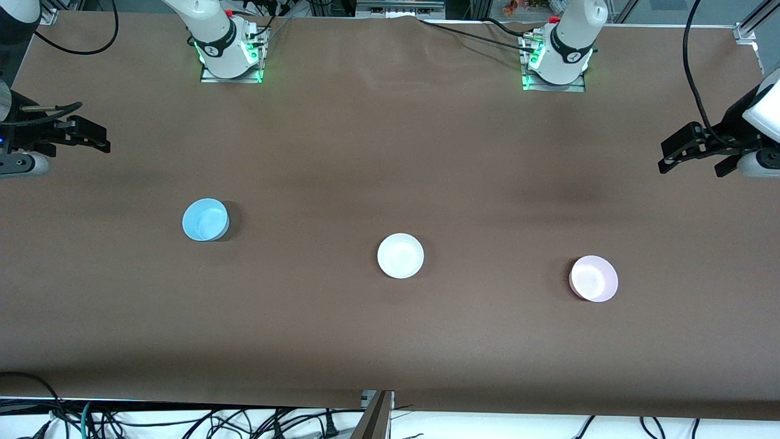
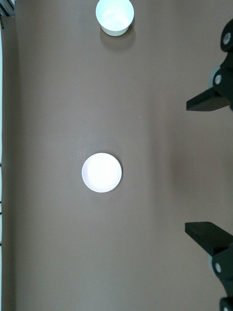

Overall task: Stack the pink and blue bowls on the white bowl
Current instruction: 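Reach the left gripper toward the pink bowl, then lower the left gripper and grasp the pink bowl's rim, then carry the pink bowl toward the white bowl while the right gripper reaches the blue bowl, then lower the pink bowl onto the white bowl while the right gripper grasps the blue bowl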

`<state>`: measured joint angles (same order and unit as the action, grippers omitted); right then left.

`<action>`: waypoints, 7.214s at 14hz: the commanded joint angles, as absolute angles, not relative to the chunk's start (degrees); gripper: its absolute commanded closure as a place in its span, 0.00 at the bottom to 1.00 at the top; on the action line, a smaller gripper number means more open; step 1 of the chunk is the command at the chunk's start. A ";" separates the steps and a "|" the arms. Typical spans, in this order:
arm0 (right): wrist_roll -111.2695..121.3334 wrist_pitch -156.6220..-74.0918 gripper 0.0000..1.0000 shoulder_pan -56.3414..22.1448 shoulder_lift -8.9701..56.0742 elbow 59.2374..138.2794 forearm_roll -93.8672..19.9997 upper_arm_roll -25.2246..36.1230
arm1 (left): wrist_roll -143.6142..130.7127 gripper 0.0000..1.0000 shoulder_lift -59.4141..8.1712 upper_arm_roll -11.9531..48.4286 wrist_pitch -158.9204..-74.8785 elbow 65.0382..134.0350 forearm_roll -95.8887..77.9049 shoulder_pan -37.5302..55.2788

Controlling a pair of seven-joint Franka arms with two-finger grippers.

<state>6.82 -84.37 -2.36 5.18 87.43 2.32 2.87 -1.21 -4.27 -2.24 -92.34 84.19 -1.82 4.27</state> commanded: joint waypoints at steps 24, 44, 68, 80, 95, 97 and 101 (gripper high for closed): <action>7.21 -83.94 0.00 -1.67 5.98 86.04 2.55 2.81 | 1.84 0.00 -34.35 -2.46 -134.10 99.39 -1.23 -2.63; 7.03 -91.91 0.00 -0.97 17.56 86.65 1.67 4.39 | 1.67 1.00 -36.21 -2.37 -134.65 98.09 -2.72 -3.16; 12.65 -128.32 0.00 2.02 28.56 109.16 -13.09 4.13 | -62.90 1.00 -32.50 8.53 -130.57 88.07 -9.41 19.50; 15.82 -128.50 0.19 2.02 28.74 111.35 -13.18 4.13 | -77.78 1.00 -39.11 7.91 -141.68 88.94 -5.71 27.68; 17.84 -128.23 1.00 1.93 28.56 111.27 -13.10 3.87 | -78.57 1.00 -41.13 7.74 -145.80 91.76 -4.57 29.44; 17.93 -127.01 1.00 1.93 28.13 109.35 -13.10 3.61 | -78.57 1.00 -41.92 7.04 -146.42 91.32 -4.57 29.44; 17.58 -117.70 1.00 1.15 28.21 100.65 -13.01 3.52 | -78.57 1.00 -42.54 5.98 -147.74 91.14 -4.57 29.53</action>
<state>16.45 -122.45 1.32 28.76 104.77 -11.68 3.89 -77.14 -42.10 6.93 -146.75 91.63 -6.12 28.75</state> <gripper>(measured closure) 0.978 0.974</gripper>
